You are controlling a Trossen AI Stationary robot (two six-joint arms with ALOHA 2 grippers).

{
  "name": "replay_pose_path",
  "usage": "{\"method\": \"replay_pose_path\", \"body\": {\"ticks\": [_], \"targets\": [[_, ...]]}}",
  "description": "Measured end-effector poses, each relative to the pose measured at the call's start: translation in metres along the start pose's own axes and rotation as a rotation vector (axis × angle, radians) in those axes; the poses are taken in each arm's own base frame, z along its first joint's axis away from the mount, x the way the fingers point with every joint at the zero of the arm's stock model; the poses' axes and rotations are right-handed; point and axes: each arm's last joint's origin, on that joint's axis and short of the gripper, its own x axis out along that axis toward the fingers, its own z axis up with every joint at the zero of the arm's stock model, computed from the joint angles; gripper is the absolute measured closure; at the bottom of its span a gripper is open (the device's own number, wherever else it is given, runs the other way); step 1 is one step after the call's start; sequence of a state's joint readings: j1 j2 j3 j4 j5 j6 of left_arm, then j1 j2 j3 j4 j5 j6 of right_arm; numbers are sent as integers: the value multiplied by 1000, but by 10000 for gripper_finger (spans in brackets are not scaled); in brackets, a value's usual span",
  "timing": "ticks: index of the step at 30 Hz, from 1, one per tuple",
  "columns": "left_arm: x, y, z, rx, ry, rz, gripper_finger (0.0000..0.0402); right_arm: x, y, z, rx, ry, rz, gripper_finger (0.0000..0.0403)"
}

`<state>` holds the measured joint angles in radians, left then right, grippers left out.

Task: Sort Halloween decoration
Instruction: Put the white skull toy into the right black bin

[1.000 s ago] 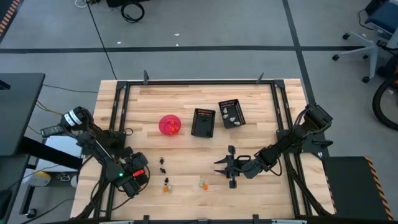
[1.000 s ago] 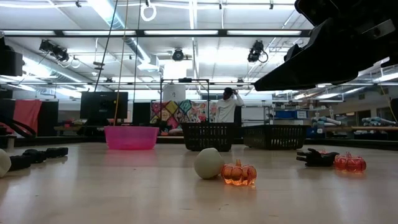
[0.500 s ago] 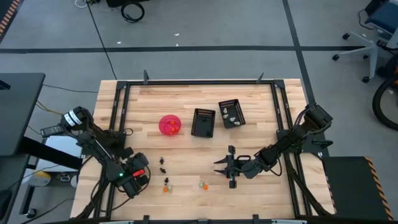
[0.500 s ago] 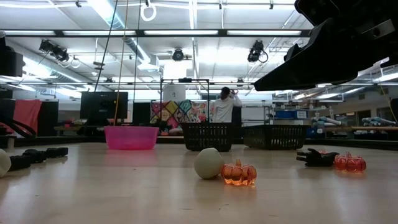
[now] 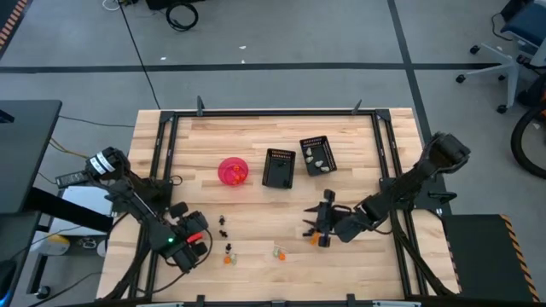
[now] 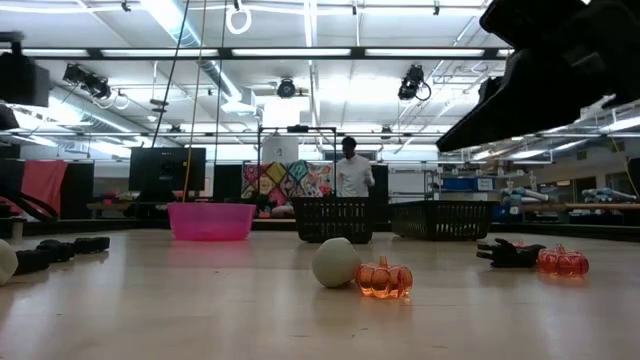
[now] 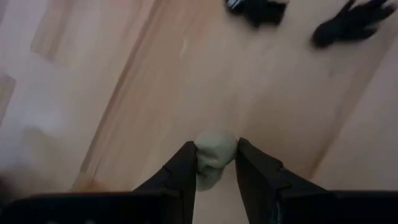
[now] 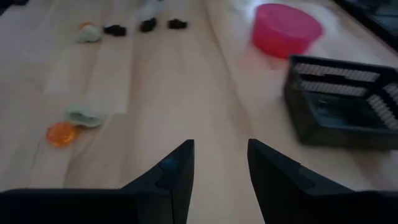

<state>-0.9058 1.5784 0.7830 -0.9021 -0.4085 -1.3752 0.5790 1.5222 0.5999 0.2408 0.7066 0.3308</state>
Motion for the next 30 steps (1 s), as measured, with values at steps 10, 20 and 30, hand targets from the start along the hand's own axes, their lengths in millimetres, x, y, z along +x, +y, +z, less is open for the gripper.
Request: {"method": "replay_pose_path", "body": {"ticks": [10, 20, 30], "targets": [[8, -9, 30, 12, -124, -85, 300, 0, -1, -5, 13, 40, -3, 249], [20, -13, 80, 62, -271, -192, 299, 1, -1, -6, 8, 48, 2, 249], [31, 0, 153, 59, -553, -275, 299, -11, -17, -4, 84, 104, -85, 249]]}}
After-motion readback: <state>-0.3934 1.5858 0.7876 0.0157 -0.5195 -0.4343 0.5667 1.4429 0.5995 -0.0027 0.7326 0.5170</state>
